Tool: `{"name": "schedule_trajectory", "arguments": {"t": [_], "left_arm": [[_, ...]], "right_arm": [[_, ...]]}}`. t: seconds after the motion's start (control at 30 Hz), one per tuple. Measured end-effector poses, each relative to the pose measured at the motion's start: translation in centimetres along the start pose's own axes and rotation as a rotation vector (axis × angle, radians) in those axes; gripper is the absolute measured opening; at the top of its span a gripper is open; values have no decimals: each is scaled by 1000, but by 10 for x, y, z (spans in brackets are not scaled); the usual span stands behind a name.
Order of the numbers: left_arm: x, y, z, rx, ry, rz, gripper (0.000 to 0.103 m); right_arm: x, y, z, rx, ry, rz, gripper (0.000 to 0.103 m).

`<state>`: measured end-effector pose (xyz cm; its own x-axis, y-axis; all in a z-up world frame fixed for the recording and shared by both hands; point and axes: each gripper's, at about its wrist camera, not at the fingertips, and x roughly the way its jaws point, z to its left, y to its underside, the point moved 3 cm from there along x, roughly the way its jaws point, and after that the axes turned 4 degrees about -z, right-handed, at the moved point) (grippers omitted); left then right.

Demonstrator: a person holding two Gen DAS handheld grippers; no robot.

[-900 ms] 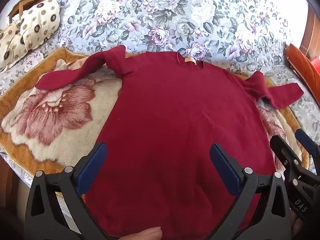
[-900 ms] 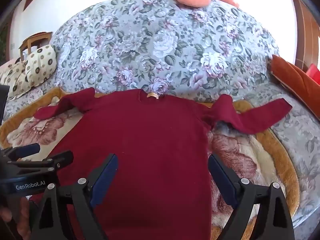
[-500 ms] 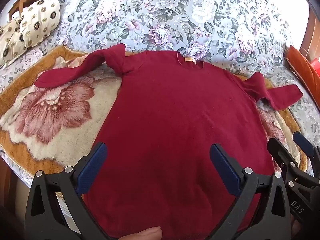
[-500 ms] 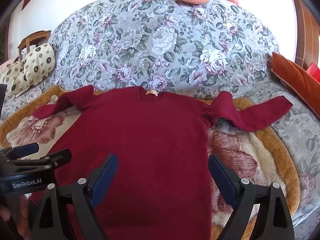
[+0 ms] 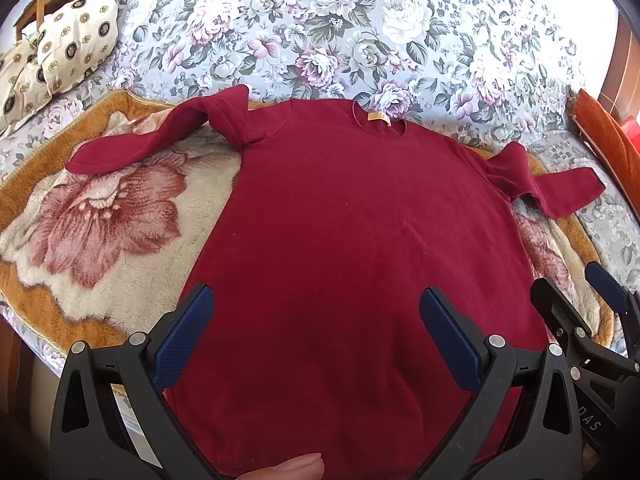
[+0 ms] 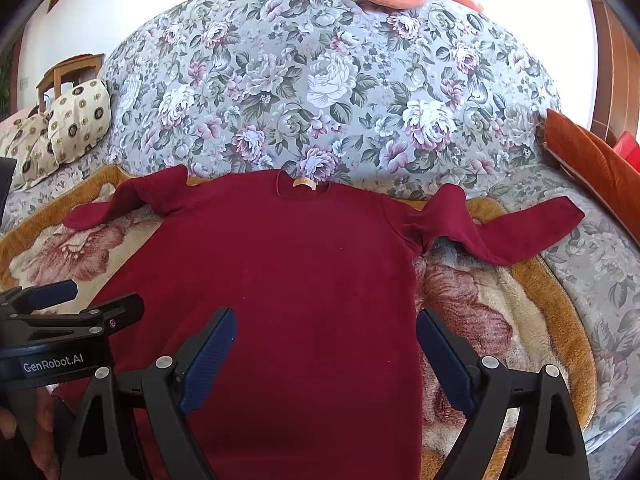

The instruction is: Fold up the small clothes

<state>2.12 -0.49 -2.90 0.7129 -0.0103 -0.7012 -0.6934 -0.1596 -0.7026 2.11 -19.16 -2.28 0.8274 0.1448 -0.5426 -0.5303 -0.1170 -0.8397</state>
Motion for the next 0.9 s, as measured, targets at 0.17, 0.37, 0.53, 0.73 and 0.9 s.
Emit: {"name": "schedule_trajectory", "arguments": {"t": [0.17, 0.37, 0.53, 0.73, 0.9], "left_arm": [[2, 2, 3, 7, 7, -4, 103], [0, 4, 6, -31, 33, 2, 103], [0, 2, 8, -35, 41, 9, 103], [1, 1, 5, -25, 37, 16, 103], [0, 0, 3, -25, 34, 20, 103]], "right_arm": [[-3, -1, -1, -20, 18, -18, 90], [-2, -5, 3, -38, 31, -25, 90], [1, -4, 5, -56, 35, -9, 90], [0, -2, -1, -23, 24, -8, 90], [2, -2, 1, -23, 17, 0, 90]]}}
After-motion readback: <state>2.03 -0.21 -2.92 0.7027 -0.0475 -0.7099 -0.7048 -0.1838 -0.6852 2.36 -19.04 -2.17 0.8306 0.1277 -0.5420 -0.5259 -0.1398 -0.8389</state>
